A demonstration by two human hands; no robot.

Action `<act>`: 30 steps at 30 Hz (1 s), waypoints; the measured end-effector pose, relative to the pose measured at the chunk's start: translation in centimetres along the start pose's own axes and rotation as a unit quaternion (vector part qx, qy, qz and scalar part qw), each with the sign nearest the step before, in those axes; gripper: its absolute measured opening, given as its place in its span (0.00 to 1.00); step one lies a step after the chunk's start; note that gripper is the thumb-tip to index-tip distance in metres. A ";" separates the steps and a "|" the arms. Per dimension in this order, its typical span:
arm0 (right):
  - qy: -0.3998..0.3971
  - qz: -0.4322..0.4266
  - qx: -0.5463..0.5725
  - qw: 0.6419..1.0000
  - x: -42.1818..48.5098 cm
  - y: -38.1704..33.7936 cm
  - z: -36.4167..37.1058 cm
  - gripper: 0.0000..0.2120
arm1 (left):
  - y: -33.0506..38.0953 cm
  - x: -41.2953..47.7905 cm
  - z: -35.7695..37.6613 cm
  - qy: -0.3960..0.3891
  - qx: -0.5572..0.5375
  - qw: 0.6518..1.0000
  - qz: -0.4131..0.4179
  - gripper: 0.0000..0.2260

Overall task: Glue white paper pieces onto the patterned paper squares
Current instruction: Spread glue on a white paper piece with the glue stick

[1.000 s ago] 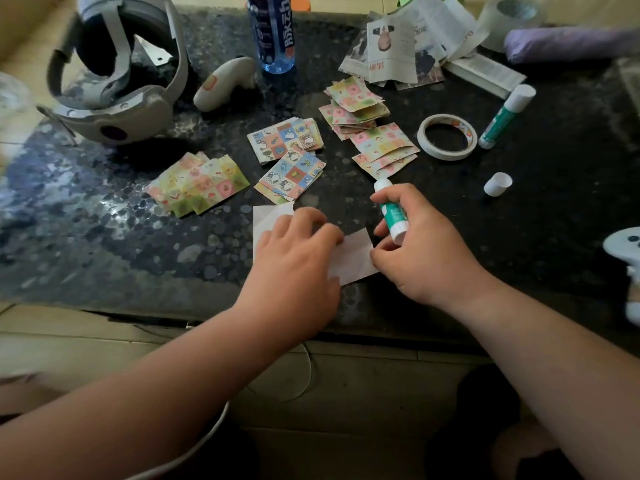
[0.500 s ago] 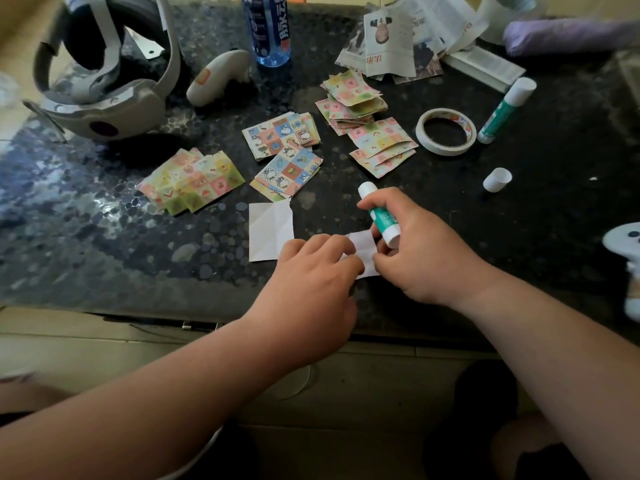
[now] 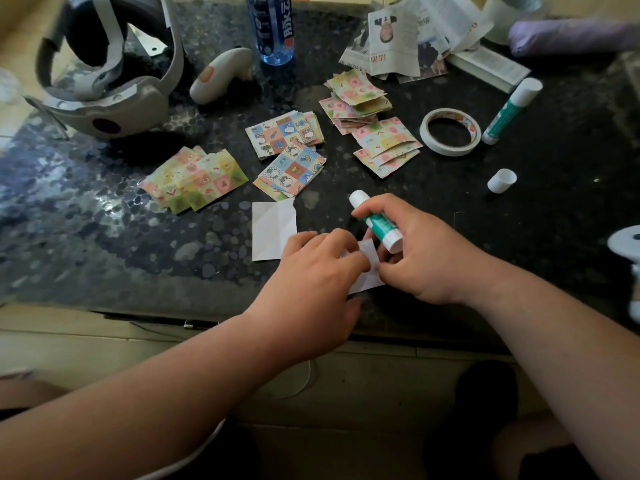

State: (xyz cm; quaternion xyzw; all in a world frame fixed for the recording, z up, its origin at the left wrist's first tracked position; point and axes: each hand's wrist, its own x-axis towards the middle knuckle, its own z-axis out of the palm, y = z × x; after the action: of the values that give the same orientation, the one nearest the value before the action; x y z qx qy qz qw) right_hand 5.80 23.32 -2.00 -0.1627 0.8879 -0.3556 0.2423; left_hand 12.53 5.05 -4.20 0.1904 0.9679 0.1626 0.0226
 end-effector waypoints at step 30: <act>0.138 0.011 -0.032 0.990 -0.1 -0.5 -0.4 0.09 | -0.9 0.4 -0.7 -0.069 0.053 0.996 0.006 0.15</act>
State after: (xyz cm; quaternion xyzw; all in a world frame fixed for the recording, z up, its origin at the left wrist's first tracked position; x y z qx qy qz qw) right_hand 5.75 23.30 -1.36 -0.1100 0.9253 -0.3437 0.1164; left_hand 11.76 4.18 -3.85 0.2077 0.9701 0.0979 0.0783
